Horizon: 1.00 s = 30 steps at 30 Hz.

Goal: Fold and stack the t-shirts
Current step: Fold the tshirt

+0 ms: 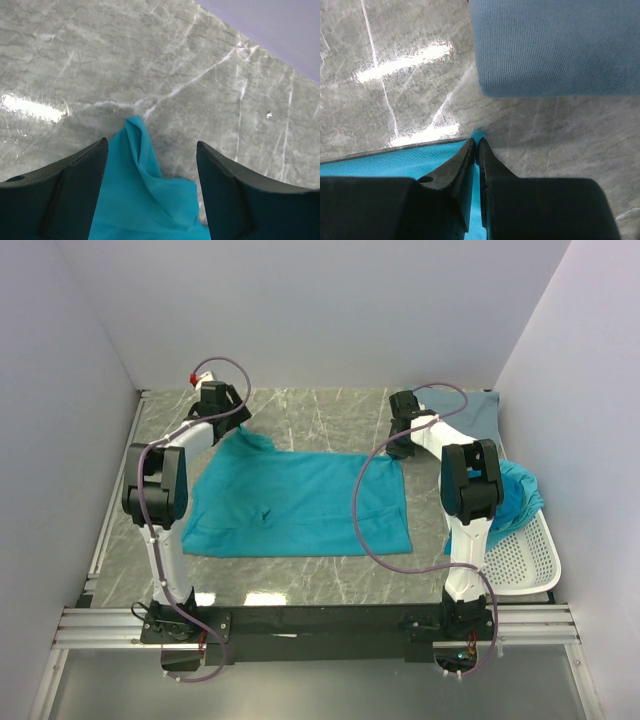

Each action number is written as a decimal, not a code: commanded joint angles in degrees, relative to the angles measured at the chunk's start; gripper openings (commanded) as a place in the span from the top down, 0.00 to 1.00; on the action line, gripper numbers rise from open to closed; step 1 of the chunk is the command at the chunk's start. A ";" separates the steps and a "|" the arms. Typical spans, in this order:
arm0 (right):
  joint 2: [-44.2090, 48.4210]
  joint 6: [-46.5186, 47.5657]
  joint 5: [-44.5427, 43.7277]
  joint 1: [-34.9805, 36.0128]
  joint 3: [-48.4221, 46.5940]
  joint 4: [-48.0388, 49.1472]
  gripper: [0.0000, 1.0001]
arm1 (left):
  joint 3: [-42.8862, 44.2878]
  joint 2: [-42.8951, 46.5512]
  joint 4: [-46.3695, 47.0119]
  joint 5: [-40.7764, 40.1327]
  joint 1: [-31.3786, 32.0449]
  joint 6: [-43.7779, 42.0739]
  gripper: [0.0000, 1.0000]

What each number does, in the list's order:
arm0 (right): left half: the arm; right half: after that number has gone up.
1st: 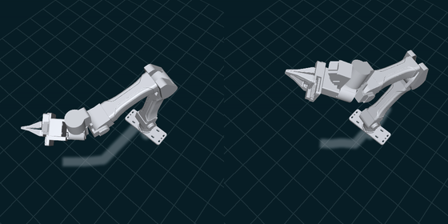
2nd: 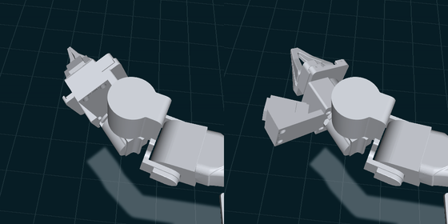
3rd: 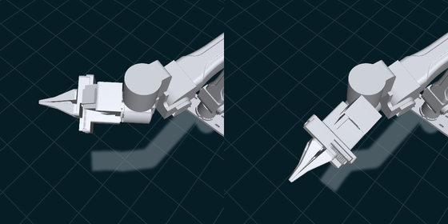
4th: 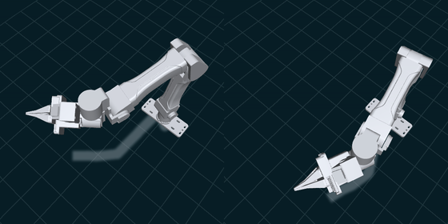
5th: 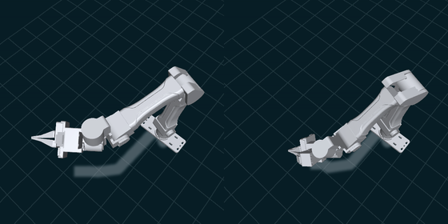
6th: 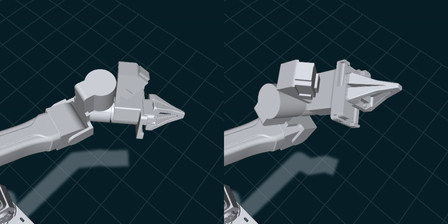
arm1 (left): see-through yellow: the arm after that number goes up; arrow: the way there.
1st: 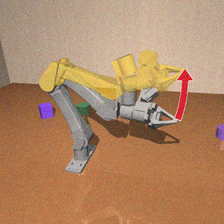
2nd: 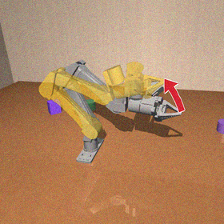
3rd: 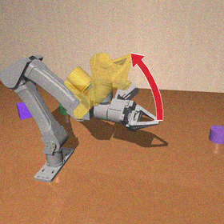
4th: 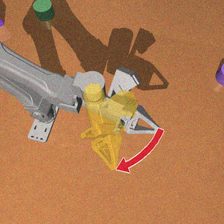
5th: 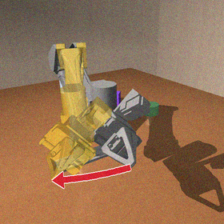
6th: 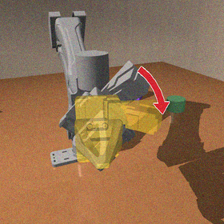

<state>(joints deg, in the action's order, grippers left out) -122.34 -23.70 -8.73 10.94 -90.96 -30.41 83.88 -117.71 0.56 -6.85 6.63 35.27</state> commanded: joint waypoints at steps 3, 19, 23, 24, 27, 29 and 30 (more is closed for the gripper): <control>0.18 0.24 0.12 -0.57 -1.06 -0.96 0.87 | 5.24 -2.70 -2.58 -1.94 -0.22 -0.99 0.28; 0.18 0.41 0.73 -0.48 -1.06 -0.44 0.88 | 9.90 -8.76 -6.09 -0.71 -0.22 0.06 0.40; 0.35 0.41 1.08 -0.48 -0.71 -0.17 0.89 | 10.69 -9.82 -5.92 -0.71 -0.22 0.07 0.42; 0.35 0.41 1.17 -0.65 -0.71 -0.08 0.89 | 10.78 -10.08 -5.66 -0.71 -0.13 0.07 0.45; 0.53 0.50 1.26 -0.57 -0.62 0.09 0.89 | 11.48 -10.87 -5.74 -0.62 -0.22 0.15 0.50; 0.53 0.50 1.35 -0.57 -0.62 0.09 0.89 | 11.92 -11.49 -5.74 -0.44 -0.22 0.15 0.55; 0.53 0.59 1.35 -0.57 -0.62 0.18 0.89 | 12.01 -11.58 -5.66 -0.36 -0.22 0.15 0.57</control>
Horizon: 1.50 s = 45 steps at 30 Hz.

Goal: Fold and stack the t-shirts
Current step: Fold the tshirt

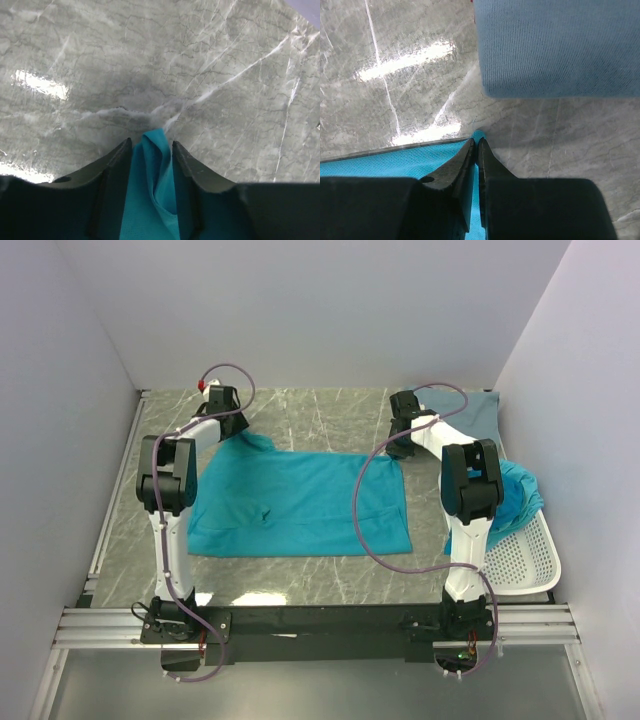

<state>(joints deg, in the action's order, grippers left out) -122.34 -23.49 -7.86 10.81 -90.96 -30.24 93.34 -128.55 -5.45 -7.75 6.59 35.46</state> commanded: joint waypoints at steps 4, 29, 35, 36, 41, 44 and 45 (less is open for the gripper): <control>0.44 0.37 0.56 -0.44 -0.71 0.09 0.90 | 2.64 -1.00 1.06 0.63 -0.17 -0.04 0.66; 0.88 0.20 0.39 -0.44 -0.98 0.44 0.99 | 2.90 1.37 2.29 0.10 -0.17 -0.48 1.00; 3.86 0.02 0.30 -0.44 0.08 1.41 1.00 | 4.31 2.08 1.15 -1.22 -0.17 -1.27 1.00; 4.30 0.02 0.30 -0.35 0.08 1.50 1.00 | 4.57 2.51 1.23 -1.30 -0.17 -1.45 1.00; 5.98 0.54 0.30 -0.26 -0.80 1.50 1.00 | 7.47 2.52 -0.61 -1.39 -0.26 -2.59 1.00; 6.06 0.63 0.39 -0.26 -1.76 2.02 1.00 | 9.66 2.08 -1.31 -1.22 -0.26 -3.38 1.00; 5.98 0.81 0.56 -0.26 -2.72 2.03 1.00 | 10.97 1.55 -1.66 -1.22 -0.26 -3.73 1.00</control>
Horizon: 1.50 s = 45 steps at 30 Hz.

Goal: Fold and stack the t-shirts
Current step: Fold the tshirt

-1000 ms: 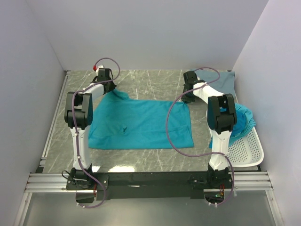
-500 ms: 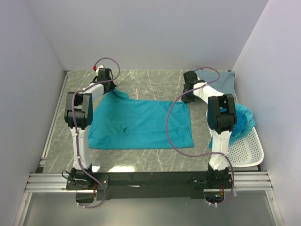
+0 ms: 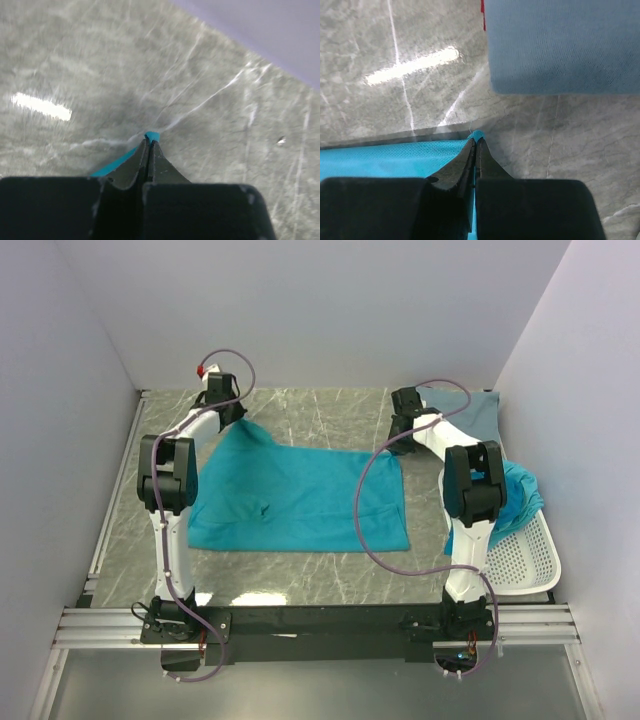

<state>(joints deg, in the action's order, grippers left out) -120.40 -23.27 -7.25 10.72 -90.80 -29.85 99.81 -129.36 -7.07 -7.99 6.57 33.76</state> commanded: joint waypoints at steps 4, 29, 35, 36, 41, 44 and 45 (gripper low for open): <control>1.58 0.68 0.57 -0.17 -7.09 1.02 1.00 | 9.77 0.17 -2.32 -1.41 -0.41 -2.90 1.00; 9.48 2.79 4.88 0.88 6.86 13.41 1.00 | -29.64 30.28 4.34 -2.21 -1.65 1.57 1.00; 12.38 2.26 3.29 1.41 11.78 14.90 1.00 | -39.06 36.89 5.40 -3.52 -1.29 2.89 1.00; 13.51 2.26 3.38 1.58 12.57 15.25 1.00 | -40.21 37.86 5.75 -3.70 -1.29 2.98 1.00; 15.37 2.09 2.94 1.93 15.39 16.22 1.00 | -46.36 44.18 6.63 -5.37 -1.29 3.51 1.00; 15.81 2.00 1.89 2.37 16.79 16.40 1.00 | -48.99 46.64 6.63 -5.02 -1.29 3.86 1.00; 16.07 1.91 1.62 2.55 17.24 16.49 1.00 | -49.62 47.09 6.63 -5.19 -1.21 3.95 1.00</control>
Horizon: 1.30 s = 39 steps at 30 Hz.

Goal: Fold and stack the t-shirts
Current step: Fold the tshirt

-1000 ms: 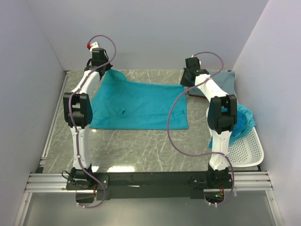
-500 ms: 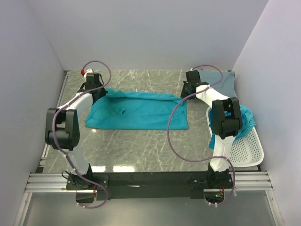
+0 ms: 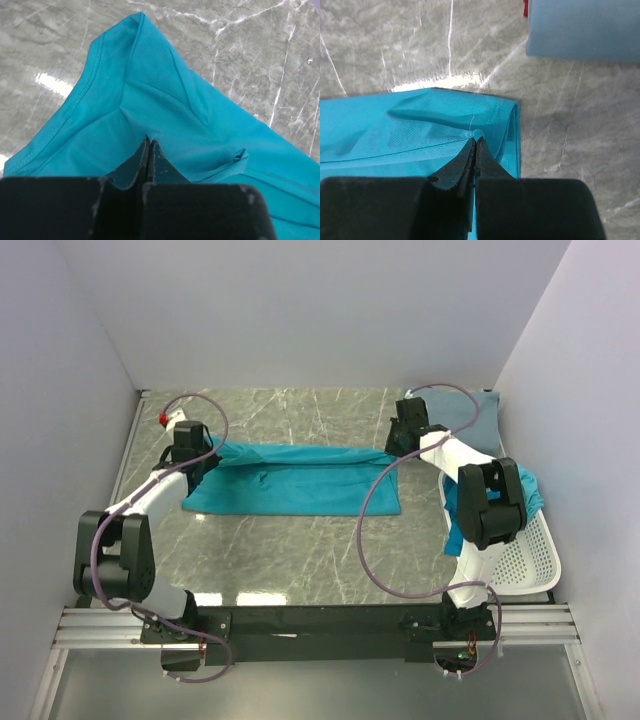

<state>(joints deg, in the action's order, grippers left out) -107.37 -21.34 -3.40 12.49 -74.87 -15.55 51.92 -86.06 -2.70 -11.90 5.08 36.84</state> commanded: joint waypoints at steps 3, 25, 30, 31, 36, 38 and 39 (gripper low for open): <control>4.45 -0.19 -3.28 1.13 3.32 2.98 1.00 | -2.88 4.76 2.26 -1.90 0.37 0.87 1.00; 20.10 -1.16 -15.76 6.93 17.40 8.61 0.52 | -14.66 27.02 5.59 1.26 1.60 2.36 0.32; 15.01 0.07 -11.29 7.11 13.88 9.40 0.52 | -11.94 18.84 9.10 3.99 1.60 1.39 0.29; 14.39 0.33 -10.50 7.02 13.00 10.09 0.52 | -11.41 16.22 10.16 5.12 1.60 1.48 0.29; 8.68 0.69 -8.03 7.02 10.36 9.84 0.52 | -10.17 8.99 14.82 9.26 1.69 2.18 0.30; 6.49 0.51 -7.68 7.02 9.48 8.79 0.52 | -10.26 7.23 15.88 9.44 1.77 2.27 0.30; 5.86 0.43 -7.50 7.02 9.31 8.44 0.52 | -10.35 6.88 16.14 9.44 1.77 2.18 0.30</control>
<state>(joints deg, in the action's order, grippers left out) -99.66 -21.34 -12.01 19.46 -62.85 -7.09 39.13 -78.74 8.05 -4.86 6.55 39.66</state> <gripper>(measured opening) 0.480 0.705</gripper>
